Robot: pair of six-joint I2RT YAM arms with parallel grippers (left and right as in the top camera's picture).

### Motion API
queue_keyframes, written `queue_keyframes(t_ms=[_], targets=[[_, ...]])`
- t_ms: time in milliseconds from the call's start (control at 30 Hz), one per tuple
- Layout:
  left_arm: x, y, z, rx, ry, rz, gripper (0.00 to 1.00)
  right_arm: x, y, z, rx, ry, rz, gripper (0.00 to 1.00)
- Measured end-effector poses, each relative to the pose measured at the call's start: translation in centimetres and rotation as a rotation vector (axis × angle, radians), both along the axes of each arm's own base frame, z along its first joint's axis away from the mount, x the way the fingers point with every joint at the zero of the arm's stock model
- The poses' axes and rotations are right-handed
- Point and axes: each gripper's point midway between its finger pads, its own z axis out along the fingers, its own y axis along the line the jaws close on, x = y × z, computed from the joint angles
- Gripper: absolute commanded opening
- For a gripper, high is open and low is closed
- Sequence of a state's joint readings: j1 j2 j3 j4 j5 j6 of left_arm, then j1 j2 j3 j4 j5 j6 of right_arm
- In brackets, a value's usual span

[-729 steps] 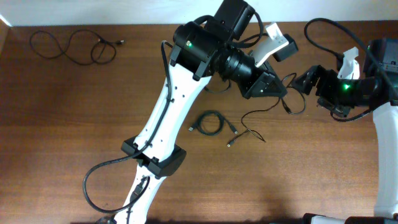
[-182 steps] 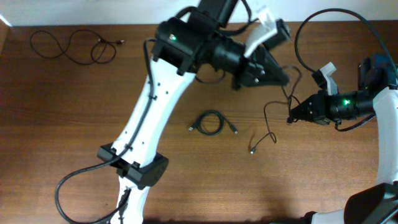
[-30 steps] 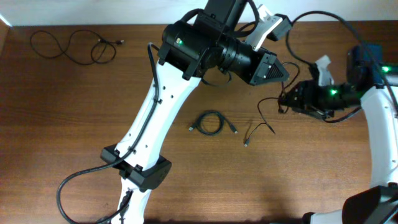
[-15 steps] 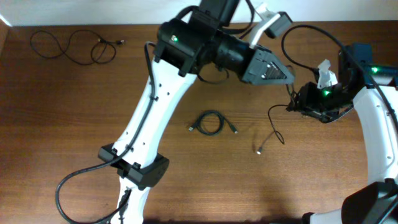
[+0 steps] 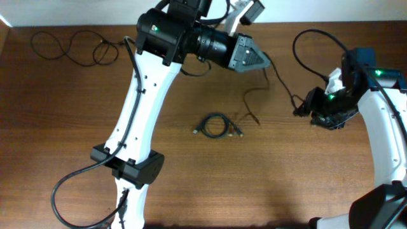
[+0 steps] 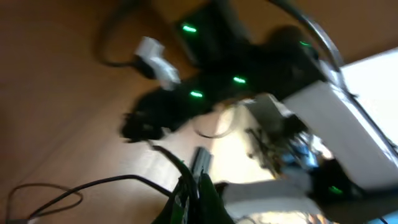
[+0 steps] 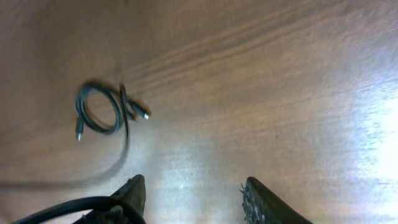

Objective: Untangle cables

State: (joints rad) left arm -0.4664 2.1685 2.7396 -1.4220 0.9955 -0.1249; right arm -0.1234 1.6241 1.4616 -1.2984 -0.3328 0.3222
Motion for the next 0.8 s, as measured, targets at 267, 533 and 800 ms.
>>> queue_keyframes(t_ms=[267, 533, 800], targets=[[2.9, 1.6, -1.8, 0.124, 0.002, 0.174, 0.0, -2.1, 4.2, 1.5, 0.249, -0.02, 0.211, 0.38], [-1.2, -1.0, 5.2, -0.245, -0.016, -0.152, 0.0, -2.0, 5.2, 2.3, 0.307, -0.07, 0.272, 0.39], [-3.7, -1.0, 7.1, -0.344, 0.037, -0.29, 0.0, -1.8, 3.8, 2.2, 0.221, -0.03, 0.15, 0.58]])
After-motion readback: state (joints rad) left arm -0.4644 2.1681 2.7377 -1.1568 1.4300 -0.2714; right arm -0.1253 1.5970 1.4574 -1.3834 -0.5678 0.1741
